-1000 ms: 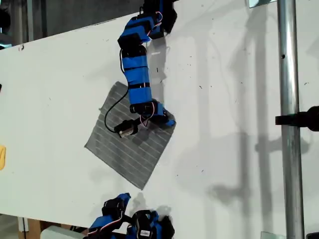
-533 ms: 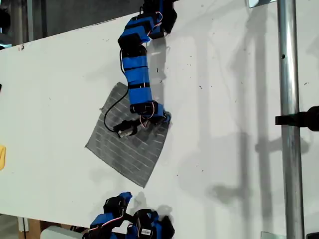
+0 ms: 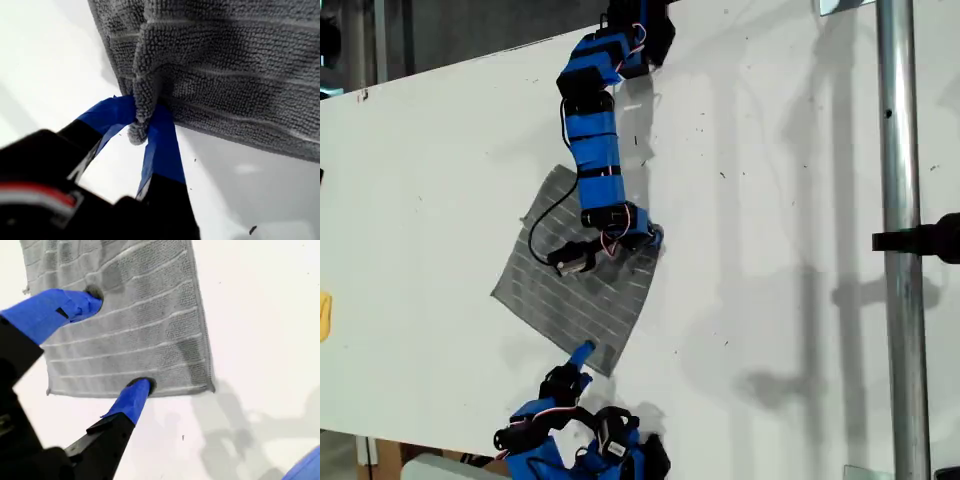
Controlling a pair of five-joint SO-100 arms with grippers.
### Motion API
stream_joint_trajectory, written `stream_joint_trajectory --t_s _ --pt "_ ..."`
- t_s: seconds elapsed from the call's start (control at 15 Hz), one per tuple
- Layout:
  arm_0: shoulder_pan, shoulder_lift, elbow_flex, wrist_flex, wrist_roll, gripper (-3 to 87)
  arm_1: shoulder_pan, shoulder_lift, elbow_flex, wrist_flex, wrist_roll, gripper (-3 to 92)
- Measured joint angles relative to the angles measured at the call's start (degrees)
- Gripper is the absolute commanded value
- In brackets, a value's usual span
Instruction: Grasp corners of a towel and fold twice.
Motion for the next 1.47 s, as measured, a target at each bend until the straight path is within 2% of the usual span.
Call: stream_joint_trajectory --t_s 0.4,0.6,0.67,0.93,1.2,1.33,1.47 --pt "-9.2 -1.0 24.2 -20.7 0.0 25.8 -0.5 0.4 0.1 0.2 0.4 -0.3" --pt "-11.5 -9.1 25.0 -25.4 0.1 24.4 -0.8 0.9 0.8 -0.4 0.8 -0.3" --pt "-11.4 -13.6 24.4 -26.4 -0.4 20.6 -0.8 1.0 1.1 -0.5 0.9 -0.3" --pt "-11.2 -16.9 22.1 -27.6 -2.3 -2.8 -1.0 1.8 2.3 -1.3 1.1 -0.3" --pt "-9.2 -16.3 21.3 -27.3 -5.0 -2.9 -1.0 2.0 2.5 -1.7 1.1 -0.3" --pt "-5.8 -14.3 17.8 -23.6 -7.2 -2.9 -1.3 3.6 2.7 -0.8 1.1 -0.3" --pt "0.9 -13.4 9.4 -17.4 -10.8 -2.9 -2.5 8.4 5.1 0.4 1.1 -0.3"
